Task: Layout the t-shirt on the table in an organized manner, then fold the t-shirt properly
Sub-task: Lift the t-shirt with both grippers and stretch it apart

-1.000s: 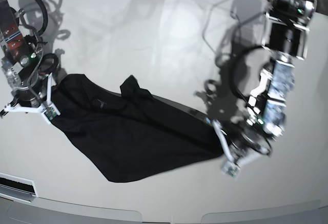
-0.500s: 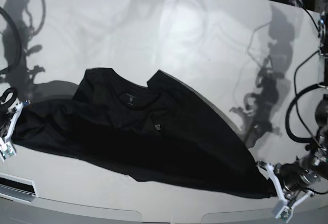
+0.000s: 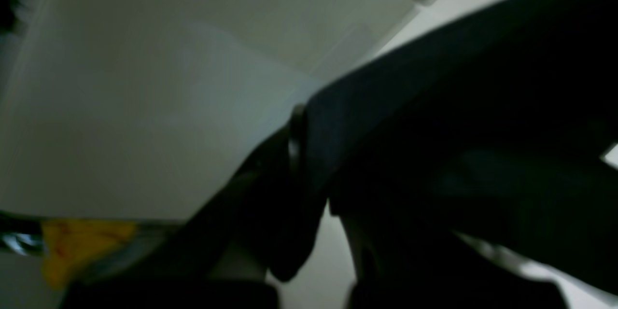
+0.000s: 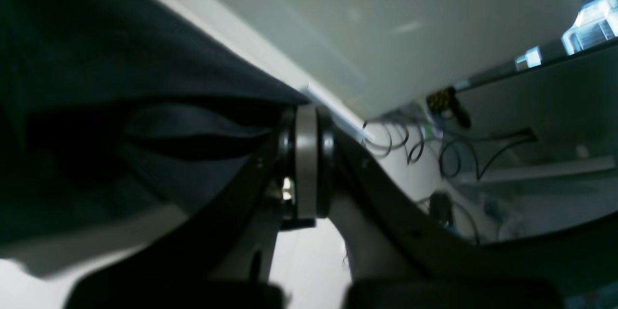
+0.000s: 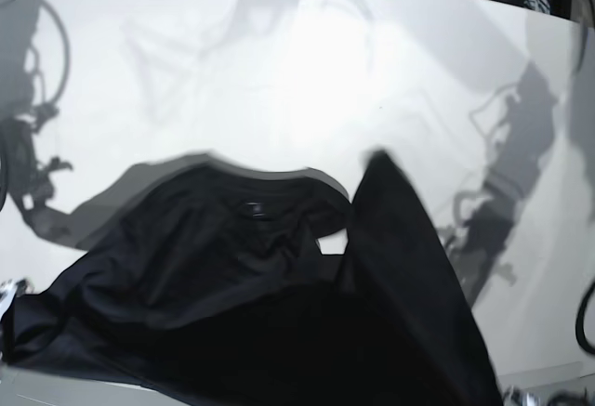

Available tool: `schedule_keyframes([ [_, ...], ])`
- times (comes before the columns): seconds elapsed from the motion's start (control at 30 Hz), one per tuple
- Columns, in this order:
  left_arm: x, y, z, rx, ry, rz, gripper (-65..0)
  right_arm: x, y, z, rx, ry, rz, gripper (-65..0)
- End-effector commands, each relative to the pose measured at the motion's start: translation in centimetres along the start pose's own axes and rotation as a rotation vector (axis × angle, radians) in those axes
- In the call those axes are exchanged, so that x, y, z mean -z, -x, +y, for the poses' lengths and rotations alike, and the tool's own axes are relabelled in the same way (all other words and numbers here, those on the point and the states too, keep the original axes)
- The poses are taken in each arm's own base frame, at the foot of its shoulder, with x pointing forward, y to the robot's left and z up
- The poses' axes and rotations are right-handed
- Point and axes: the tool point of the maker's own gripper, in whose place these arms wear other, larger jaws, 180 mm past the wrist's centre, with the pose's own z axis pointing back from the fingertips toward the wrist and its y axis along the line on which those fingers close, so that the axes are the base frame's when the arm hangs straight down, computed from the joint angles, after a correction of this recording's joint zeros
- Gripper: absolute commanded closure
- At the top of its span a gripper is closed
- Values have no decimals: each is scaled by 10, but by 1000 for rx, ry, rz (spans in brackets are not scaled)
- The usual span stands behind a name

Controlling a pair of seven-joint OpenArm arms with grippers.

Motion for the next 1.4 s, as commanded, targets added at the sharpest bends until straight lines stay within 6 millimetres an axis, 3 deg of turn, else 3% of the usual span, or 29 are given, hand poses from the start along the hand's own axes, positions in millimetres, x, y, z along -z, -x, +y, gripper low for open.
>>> schedule_keyframes([
  [0.0,-13,-35,37,15,-93,-83,0,-9,-23,-33,-19,82,-60,0],
  [0.07,-17,-55,55,32,-141,-118,0,-14,-37,-55,-32,122,-84,0],
  [0.3,21,-17,39,-58,-89,-15,0,-28,-62,-126,42,205,-128,0],
  [0.4,39,-5,26,-165,-36,11,0,-27,-68,-127,70,127,-139,0],
  [0.6,43,8,-10,-245,157,77,0,-23,-53,-86,49,-82,-57,0],
  [0.7,37,5,-46,-271,345,105,0,-20,-41,-62,30,-180,-31,0],
  [0.87,11,-1,-96,-284,651,140,0,-24,-12,-11,15,-401,47,0],
  [1.03,-20,-1,-126,-313,893,187,0,-39,24,36,31,-612,170,0],
  [1.23,-28,-11,-131,-273,924,162,0,-61,40,84,86,-812,185,0],
  [1.37,-38,12,-168,-255,993,195,0,-80,60,117,52,-891,232,0],
])
